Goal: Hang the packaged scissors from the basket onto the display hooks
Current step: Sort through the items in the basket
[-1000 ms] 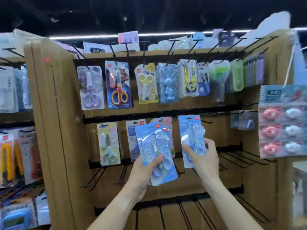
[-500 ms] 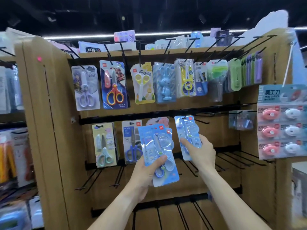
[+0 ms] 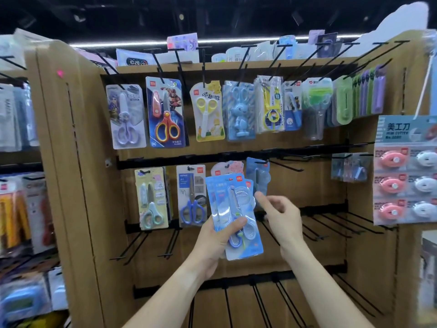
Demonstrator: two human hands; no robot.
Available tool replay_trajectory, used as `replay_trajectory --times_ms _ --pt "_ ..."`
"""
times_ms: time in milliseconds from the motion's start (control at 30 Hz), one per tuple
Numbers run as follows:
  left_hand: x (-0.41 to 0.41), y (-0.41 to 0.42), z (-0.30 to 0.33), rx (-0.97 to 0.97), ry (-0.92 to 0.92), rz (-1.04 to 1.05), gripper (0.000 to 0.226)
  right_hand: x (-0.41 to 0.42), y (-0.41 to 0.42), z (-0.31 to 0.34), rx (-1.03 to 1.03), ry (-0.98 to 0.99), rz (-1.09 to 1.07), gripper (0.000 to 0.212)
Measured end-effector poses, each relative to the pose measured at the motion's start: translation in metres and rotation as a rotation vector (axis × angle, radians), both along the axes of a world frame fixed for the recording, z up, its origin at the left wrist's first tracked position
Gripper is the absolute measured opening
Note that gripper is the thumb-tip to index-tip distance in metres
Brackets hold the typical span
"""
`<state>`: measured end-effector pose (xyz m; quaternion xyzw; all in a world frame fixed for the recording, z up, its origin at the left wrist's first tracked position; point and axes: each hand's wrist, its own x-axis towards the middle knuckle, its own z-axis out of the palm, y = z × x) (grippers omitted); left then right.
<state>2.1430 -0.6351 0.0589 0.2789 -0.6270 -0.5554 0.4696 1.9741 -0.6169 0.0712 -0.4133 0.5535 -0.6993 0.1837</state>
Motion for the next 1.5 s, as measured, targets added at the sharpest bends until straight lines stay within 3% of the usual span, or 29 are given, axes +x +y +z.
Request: replay_trajectory --times_ms 100,200,333,600,1033,1233,1400,1467,1500 --pt "-0.005 -0.001 -0.004 -0.044 -0.018 0.002 0.037 0.016 0.019 -0.006 0.029 -0.102 0.249 0.043" --pt "-0.007 0.000 -0.007 -0.093 -0.042 0.022 0.028 0.018 0.027 -0.005 0.037 -0.144 0.310 0.036" --pt "-0.006 0.002 -0.007 -0.068 0.019 -0.006 0.041 0.010 0.031 -0.009 0.017 -0.187 0.369 0.030" --pt "-0.001 0.000 -0.007 -0.038 0.066 0.086 0.031 -0.022 0.009 0.019 -0.111 -0.192 0.146 0.023" --pt "0.002 0.005 0.007 -0.061 0.089 0.118 0.033 -0.035 -0.029 0.030 -0.002 -0.075 0.050 0.019" --pt "0.001 0.008 0.006 -0.035 0.078 0.100 0.034 -0.046 -0.079 0.039 0.178 0.050 0.010 0.023" --pt "0.001 0.010 0.004 -0.053 0.050 0.098 0.036 -0.048 -0.086 0.029 0.406 0.254 -0.183 0.056" --pt "0.000 0.009 0.005 -0.052 0.058 0.114 0.034 -0.034 -0.059 0.018 0.211 0.171 -0.221 0.058" --pt "-0.001 0.009 0.005 -0.048 0.063 0.125 0.033 -0.024 -0.039 0.010 0.069 0.093 -0.130 0.052"
